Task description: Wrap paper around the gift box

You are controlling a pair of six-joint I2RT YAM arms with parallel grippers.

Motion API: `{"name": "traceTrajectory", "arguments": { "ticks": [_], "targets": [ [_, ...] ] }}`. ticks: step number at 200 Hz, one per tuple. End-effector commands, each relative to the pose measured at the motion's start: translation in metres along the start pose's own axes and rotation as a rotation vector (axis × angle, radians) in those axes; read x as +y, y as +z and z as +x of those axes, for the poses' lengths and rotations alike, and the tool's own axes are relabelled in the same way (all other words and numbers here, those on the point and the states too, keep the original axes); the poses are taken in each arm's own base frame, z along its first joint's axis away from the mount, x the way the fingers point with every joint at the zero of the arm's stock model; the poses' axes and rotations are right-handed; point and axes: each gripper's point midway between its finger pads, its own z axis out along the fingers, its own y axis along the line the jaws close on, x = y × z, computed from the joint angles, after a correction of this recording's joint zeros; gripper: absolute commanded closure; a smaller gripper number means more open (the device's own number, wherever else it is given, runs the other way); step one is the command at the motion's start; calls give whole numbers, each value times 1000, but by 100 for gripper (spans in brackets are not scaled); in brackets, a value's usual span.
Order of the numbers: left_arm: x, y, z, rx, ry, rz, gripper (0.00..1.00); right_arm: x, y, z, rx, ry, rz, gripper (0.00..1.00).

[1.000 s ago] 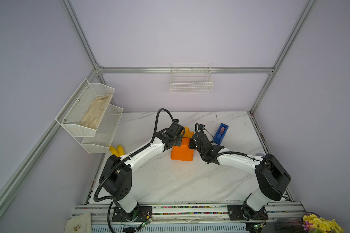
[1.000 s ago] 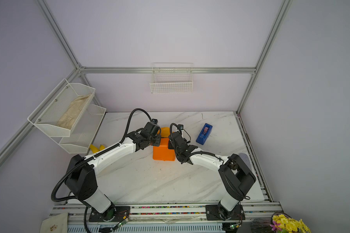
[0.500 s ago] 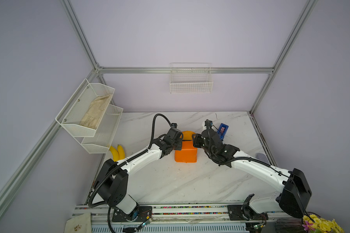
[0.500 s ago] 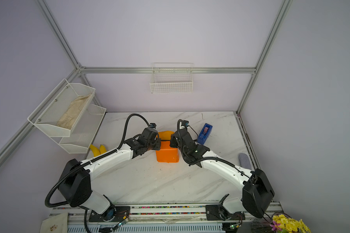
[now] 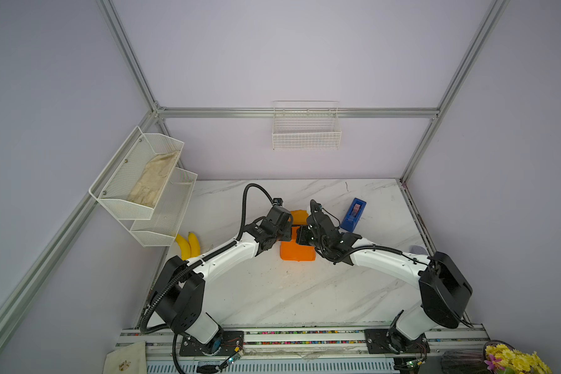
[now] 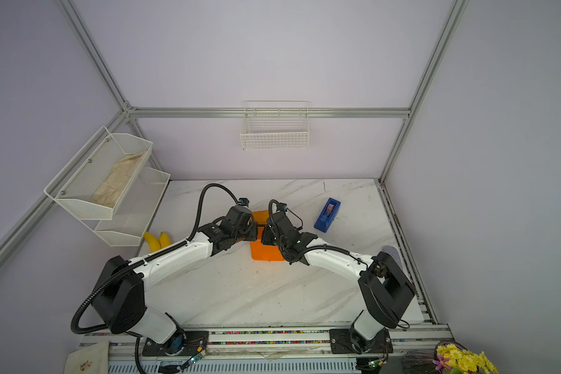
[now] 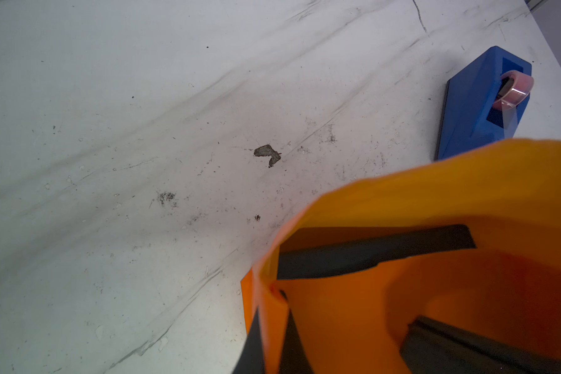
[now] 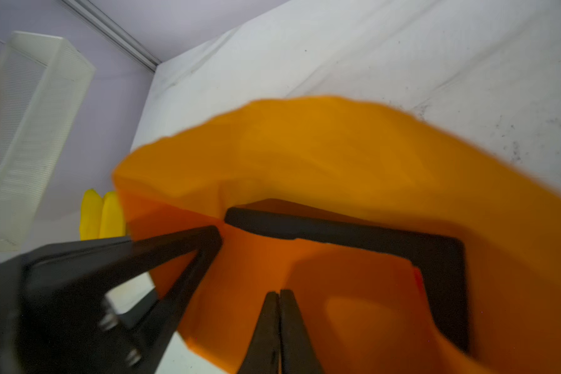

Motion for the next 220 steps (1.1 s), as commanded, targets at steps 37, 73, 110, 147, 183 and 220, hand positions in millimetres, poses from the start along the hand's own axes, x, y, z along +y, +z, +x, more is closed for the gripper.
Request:
{"name": "traceTrajectory", "arguments": {
  "ticks": [37,73,110,147,183,220],
  "targets": [
    [-4,-20,0,-18,8,52,88,-40,7,21,-11,9,122,94],
    [6,-68,-39,-176,-5,32,68,-44,7,30,5,13,114,95],
    [37,-88,-44,-238,-8,-69,62,-42,6,29,8,17,108,96],
    [54,-61,-19,-195,-114,-17,61,-39,7,28,9,23,97,96],
    [56,-10,31,-98,-173,52,65,-37,5,23,-5,26,97,97],
    [37,18,53,-62,-183,185,67,-34,3,19,-13,28,92,97]
  ]
}}
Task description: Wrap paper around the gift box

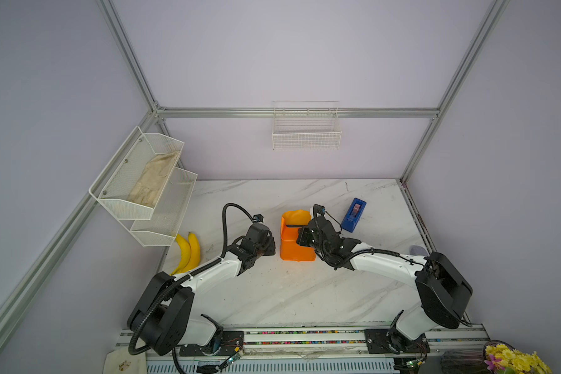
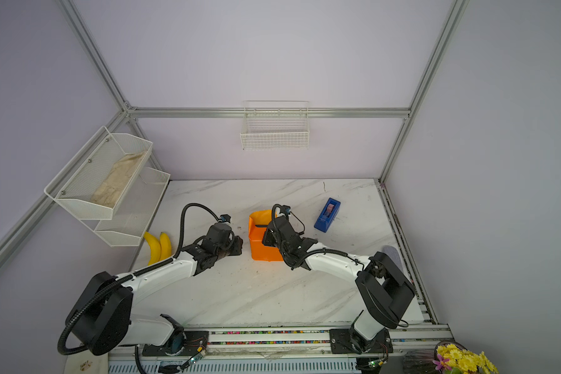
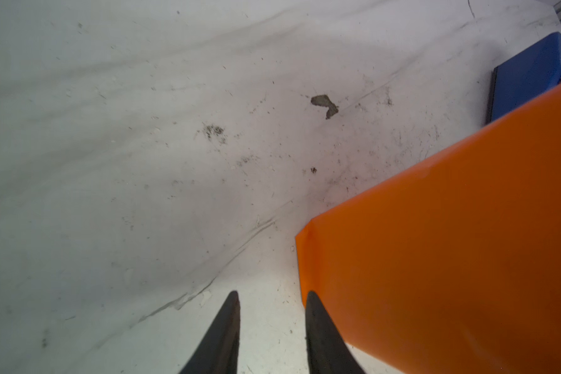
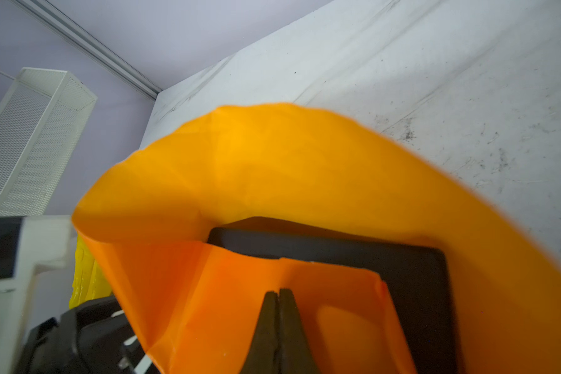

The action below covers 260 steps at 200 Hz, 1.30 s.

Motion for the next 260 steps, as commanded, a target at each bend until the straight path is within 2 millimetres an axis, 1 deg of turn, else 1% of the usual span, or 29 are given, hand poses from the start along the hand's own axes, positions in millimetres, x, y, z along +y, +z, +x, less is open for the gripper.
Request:
{"name": "traceTrajectory", "arguments": {
  "ticks": [1,18,39,71,82,90,92,94,115,135,168,189,231,260],
  "targets": [
    [-24,10,-4,-54,-42,159,67,-26,-1,22,75,-16,100,97],
    [-24,19,4,-44,-46,176,67,-26,0,22,74,-15,101,98],
    [-34,19,5,-55,-32,240,67,-27,0,23,76,-14,105,98],
    [-44,8,-7,-101,-15,285,67,-28,1,25,78,-6,103,98],
    [-46,2,-12,-127,-3,283,67,-28,2,25,80,-8,105,99],
    [-45,3,-13,-131,3,275,67,-28,2,25,83,-12,105,99],
    [-48,-5,-20,-156,3,287,67,-28,3,25,84,-12,106,99],
    [-49,-8,-22,-165,3,290,67,-27,2,25,85,-12,104,99],
    [-51,-16,-33,-205,13,293,67,-26,2,25,83,-12,97,99],
    [-55,-21,-42,-229,27,300,67,-24,1,24,84,-9,91,100],
    [-69,-23,-55,-243,55,340,67,-23,0,22,81,-8,89,100],
    [-73,-24,-59,-247,51,355,68,-24,0,23,84,-7,92,100],
    [-73,-30,-64,-281,48,358,68,-24,0,23,84,-5,93,100],
    [-72,-32,-62,-297,43,365,68,-24,0,24,84,-3,92,100]
  ]
}}
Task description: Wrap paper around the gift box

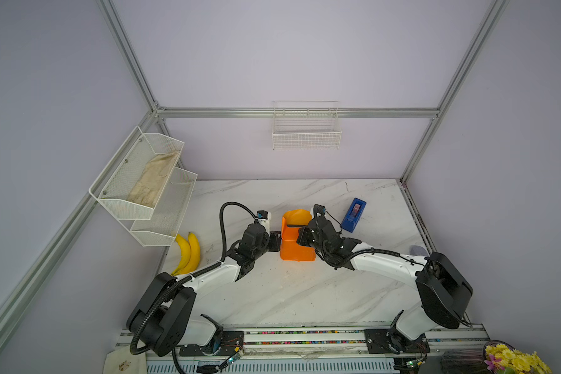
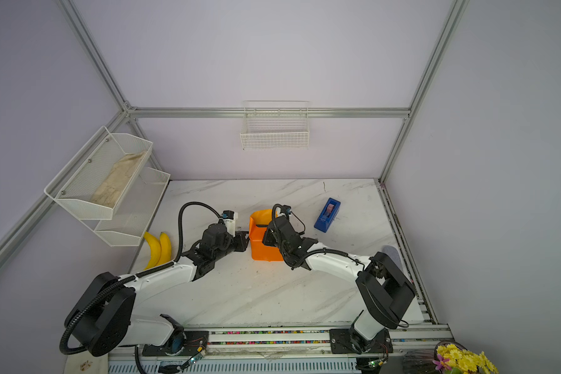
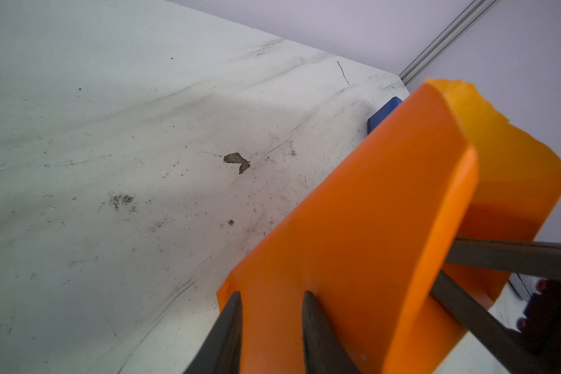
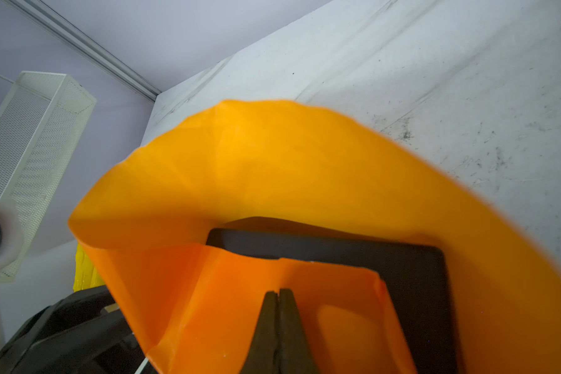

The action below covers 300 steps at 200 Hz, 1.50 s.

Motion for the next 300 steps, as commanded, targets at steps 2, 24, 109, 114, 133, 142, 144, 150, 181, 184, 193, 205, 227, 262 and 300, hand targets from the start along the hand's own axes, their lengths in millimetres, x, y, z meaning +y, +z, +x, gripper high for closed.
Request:
{"name": "traceTrajectory", "arguments": {
  "ticks": [2,24,109,114,133,142,144,150,181,184,193,205,227,262,300],
  "targets": [
    [-28,-8,-33,-115,32,98,69,-24,1,24,83,-11,92,100],
    [-27,-10,-32,-124,27,90,69,-22,2,25,91,-4,82,100],
    [-24,-7,-25,-119,17,88,69,-22,3,26,94,0,83,100],
    [-23,-6,-24,-115,16,86,69,-23,3,26,93,1,83,100],
    [-19,-1,-15,-89,12,76,69,-23,2,26,94,2,85,100],
    [-18,2,-11,-76,9,75,68,-23,2,26,94,1,83,100],
    [-17,3,-10,-72,9,75,68,-23,2,26,94,2,84,100],
    [-17,4,-8,-66,9,76,68,-23,1,26,93,2,83,100],
    [-12,12,6,-19,6,66,67,-24,1,26,93,2,84,100],
    [-11,12,7,-15,7,65,67,-24,1,26,93,3,83,100],
    [-11,12,10,-4,9,63,67,-24,0,27,94,2,83,100],
    [-9,13,15,20,11,60,66,-23,-1,25,89,4,80,100],
    [-8,12,26,69,23,60,65,-22,-4,22,80,7,77,100],
    [4,13,49,180,42,1,65,-14,-13,11,59,13,63,100],
    [16,15,67,286,53,-61,65,15,-29,-16,17,23,-17,100]
  ]
}}
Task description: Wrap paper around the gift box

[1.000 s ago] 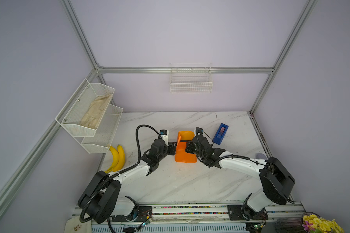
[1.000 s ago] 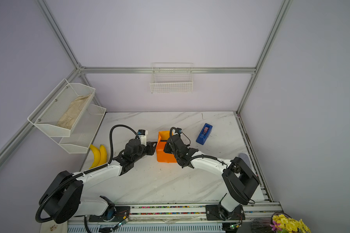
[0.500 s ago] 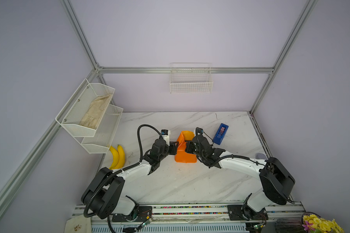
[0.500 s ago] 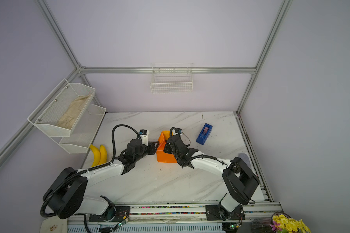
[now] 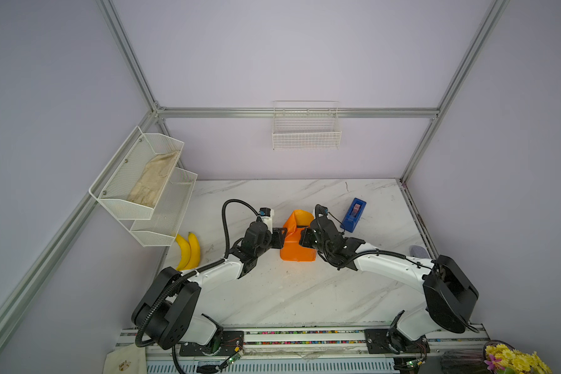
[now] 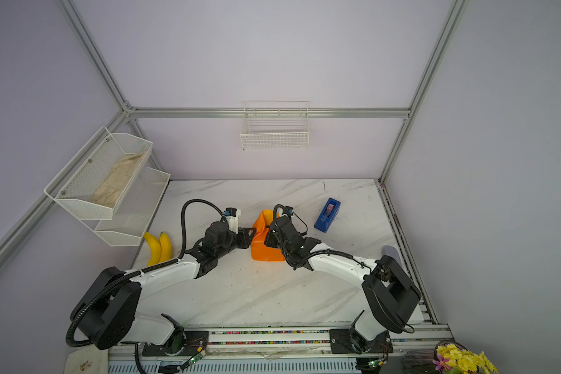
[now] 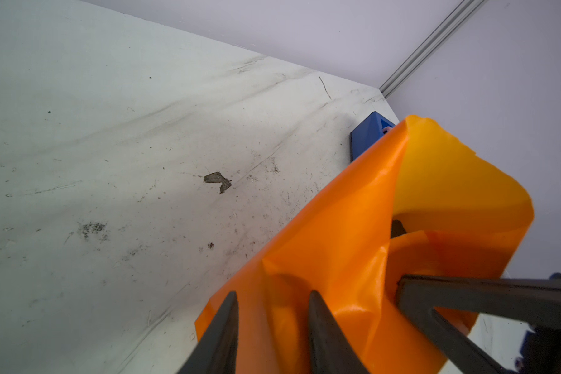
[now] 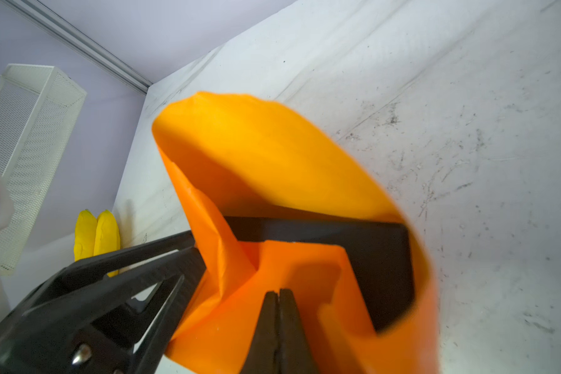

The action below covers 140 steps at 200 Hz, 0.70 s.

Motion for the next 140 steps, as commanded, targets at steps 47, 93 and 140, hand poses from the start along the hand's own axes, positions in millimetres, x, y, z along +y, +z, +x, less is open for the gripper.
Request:
{"name": "traceTrajectory", "arguments": {
  "ticks": [47,93,140],
  "targets": [
    [29,4,79,323,42,-114,68,63,-5,-22,16,-18,-205,100],
    [30,3,84,333,39,-121,72,62,32,-13,48,-26,-160,100],
    [32,0,88,335,32,-133,73,17,53,13,93,-15,18,100]
  ]
}}
